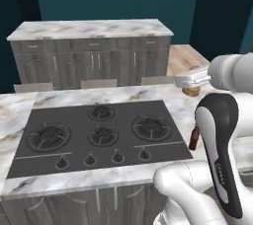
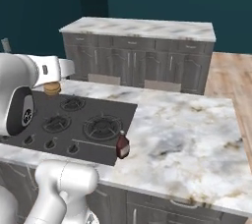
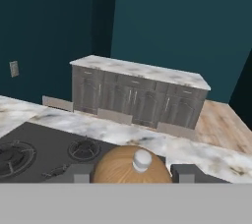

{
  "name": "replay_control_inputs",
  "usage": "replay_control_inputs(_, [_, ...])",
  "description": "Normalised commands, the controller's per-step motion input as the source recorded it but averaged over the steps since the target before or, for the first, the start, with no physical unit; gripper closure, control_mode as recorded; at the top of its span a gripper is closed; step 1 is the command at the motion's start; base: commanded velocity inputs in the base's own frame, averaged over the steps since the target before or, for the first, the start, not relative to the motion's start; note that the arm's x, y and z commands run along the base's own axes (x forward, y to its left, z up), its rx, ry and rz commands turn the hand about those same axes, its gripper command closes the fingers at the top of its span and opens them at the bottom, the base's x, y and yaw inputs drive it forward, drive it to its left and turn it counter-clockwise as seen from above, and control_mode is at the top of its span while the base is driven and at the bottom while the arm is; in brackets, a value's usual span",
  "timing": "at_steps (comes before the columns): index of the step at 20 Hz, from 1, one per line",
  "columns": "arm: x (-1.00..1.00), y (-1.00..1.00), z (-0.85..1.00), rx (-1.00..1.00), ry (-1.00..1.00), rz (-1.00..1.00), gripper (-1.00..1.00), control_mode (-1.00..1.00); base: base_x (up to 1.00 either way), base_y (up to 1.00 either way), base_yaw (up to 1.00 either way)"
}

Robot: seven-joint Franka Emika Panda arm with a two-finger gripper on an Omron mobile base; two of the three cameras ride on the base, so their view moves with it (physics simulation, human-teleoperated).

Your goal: Take 2 condiments from the cabinet and move them on the counter near the stove.Make sure the condiments are lined up with each other, next to each other.

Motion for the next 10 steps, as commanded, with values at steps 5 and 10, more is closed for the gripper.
replay_control_inputs(5, [0.0, 0.0, 0.0, 0.0, 0.0, 0.0, 1.0, 1.0, 0.54, 0.02, -0.07])
replay_control_inputs(10, [0.0, 0.0, 0.0, 0.0, 0.0, 0.0, 1.0, 1.0, 0.05, 0.0, 0.0])
